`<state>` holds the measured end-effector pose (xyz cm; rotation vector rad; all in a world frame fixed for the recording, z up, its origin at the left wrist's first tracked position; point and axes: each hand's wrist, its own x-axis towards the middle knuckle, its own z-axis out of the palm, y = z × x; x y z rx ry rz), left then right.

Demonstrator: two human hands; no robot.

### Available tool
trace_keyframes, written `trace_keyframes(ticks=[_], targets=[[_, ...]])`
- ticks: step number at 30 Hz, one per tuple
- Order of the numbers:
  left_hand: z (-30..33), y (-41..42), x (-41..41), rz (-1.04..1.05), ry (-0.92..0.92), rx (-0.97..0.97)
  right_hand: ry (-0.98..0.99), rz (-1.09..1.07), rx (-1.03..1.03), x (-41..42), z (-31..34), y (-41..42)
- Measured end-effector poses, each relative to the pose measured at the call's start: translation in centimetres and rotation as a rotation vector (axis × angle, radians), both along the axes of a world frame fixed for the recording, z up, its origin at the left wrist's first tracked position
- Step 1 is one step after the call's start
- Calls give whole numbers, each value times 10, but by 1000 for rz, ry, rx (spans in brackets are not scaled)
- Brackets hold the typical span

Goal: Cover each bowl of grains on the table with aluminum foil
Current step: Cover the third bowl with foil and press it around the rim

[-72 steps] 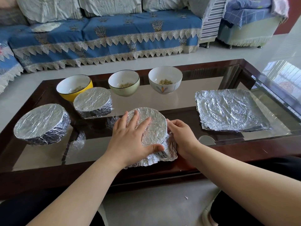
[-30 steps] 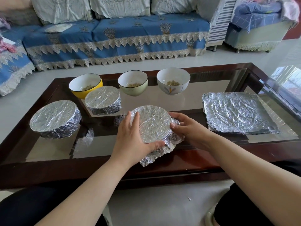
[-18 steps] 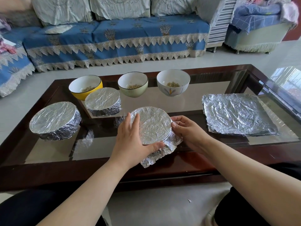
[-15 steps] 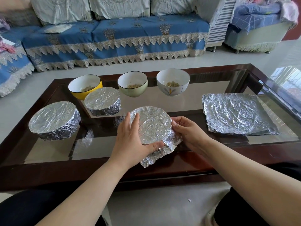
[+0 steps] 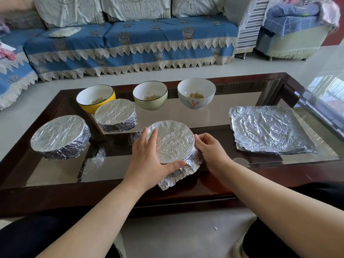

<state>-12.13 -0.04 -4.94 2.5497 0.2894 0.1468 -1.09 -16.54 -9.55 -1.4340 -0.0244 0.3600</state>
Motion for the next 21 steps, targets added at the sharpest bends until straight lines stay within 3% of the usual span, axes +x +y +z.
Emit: trace_keyframes(ticks=[9,21], targets=[[0,-1,2,11,-13,5,76,-20,-133,7,5,8],[-3,-2,2,6,-31,23,-15,-102,-191,4,7,17]])
